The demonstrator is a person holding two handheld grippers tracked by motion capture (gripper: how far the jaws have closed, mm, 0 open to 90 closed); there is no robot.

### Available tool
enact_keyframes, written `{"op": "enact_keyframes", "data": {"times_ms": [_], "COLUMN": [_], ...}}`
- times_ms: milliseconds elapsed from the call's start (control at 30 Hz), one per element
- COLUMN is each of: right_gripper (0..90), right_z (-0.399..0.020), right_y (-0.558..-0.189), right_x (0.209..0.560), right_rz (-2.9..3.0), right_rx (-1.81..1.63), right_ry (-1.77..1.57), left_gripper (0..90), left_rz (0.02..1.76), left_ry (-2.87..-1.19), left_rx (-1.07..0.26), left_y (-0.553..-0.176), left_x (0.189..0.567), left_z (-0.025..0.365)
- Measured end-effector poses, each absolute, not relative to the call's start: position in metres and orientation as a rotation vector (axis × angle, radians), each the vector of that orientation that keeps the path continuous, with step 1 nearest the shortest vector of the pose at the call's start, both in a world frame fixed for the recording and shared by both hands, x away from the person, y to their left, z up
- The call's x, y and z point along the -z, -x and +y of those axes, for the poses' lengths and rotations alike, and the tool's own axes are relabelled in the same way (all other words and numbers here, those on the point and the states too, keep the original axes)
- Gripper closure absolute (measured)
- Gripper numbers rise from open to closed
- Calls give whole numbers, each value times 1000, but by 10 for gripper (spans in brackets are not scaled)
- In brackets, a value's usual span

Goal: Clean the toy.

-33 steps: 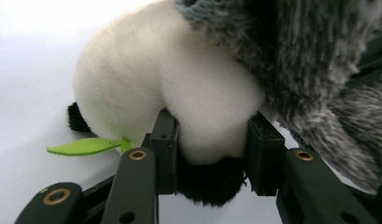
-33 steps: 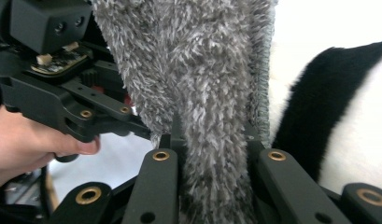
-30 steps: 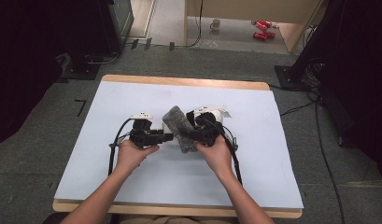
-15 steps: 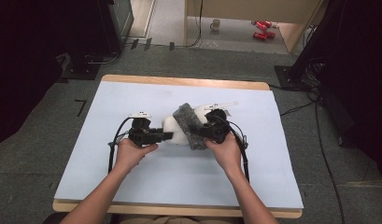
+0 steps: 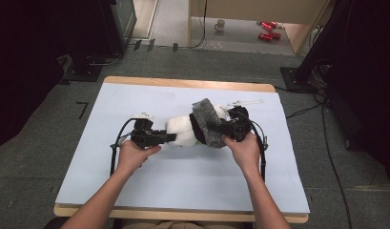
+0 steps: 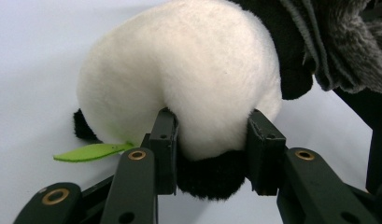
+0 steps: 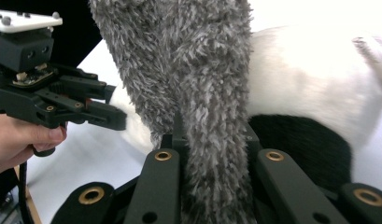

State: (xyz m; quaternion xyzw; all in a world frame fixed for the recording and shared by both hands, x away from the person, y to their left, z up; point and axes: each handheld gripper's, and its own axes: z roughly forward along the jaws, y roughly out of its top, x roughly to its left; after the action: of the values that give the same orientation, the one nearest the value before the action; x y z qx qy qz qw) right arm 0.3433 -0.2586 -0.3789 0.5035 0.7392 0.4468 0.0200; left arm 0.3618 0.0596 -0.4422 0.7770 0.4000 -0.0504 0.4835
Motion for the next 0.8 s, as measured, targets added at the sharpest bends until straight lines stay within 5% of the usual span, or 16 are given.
{"op": "enact_keyframes", "data": {"times_ms": [800], "right_gripper": [775], "right_z": [-304], "right_y": [-332], "right_x": [360], "right_rz": [2090], "right_rx": [-1372], "right_ry": [-1657], "left_gripper": [622], "left_rz": [988], "left_ry": [-1884], "left_rx": [110], "left_y": [-364], "left_x": [442], "left_z": [58]}}
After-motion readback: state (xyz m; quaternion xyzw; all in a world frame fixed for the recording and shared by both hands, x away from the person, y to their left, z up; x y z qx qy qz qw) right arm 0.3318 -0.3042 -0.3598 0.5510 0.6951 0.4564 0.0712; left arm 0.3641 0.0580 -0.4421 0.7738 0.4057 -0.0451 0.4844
